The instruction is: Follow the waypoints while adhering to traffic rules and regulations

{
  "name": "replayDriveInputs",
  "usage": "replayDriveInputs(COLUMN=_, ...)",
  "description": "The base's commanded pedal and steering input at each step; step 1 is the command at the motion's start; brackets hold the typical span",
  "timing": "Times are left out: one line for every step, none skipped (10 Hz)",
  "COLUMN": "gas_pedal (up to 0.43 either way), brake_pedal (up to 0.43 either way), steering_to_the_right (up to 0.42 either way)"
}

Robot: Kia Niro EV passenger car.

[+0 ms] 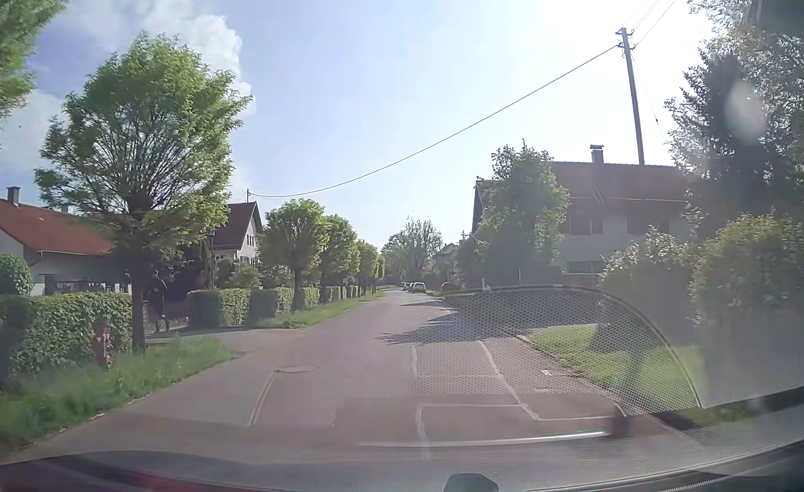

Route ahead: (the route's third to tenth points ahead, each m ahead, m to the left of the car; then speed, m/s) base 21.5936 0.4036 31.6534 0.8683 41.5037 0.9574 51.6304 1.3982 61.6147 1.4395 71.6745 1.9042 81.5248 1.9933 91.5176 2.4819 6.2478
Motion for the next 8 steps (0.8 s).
replayDriveInputs(gas_pedal=0.118, brake_pedal=0.000, steering_to_the_right=-0.022)
replayDriveInputs(gas_pedal=0.118, brake_pedal=0.000, steering_to_the_right=-0.021)
replayDriveInputs(gas_pedal=0.118, brake_pedal=0.000, steering_to_the_right=-0.019)
replayDriveInputs(gas_pedal=0.118, brake_pedal=0.000, steering_to_the_right=-0.019)
replayDriveInputs(gas_pedal=0.118, brake_pedal=0.000, steering_to_the_right=-0.018)
replayDriveInputs(gas_pedal=0.118, brake_pedal=0.000, steering_to_the_right=-0.014)
replayDriveInputs(gas_pedal=0.118, brake_pedal=0.000, steering_to_the_right=-0.009)
replayDriveInputs(gas_pedal=0.110, brake_pedal=0.000, steering_to_the_right=-0.007)
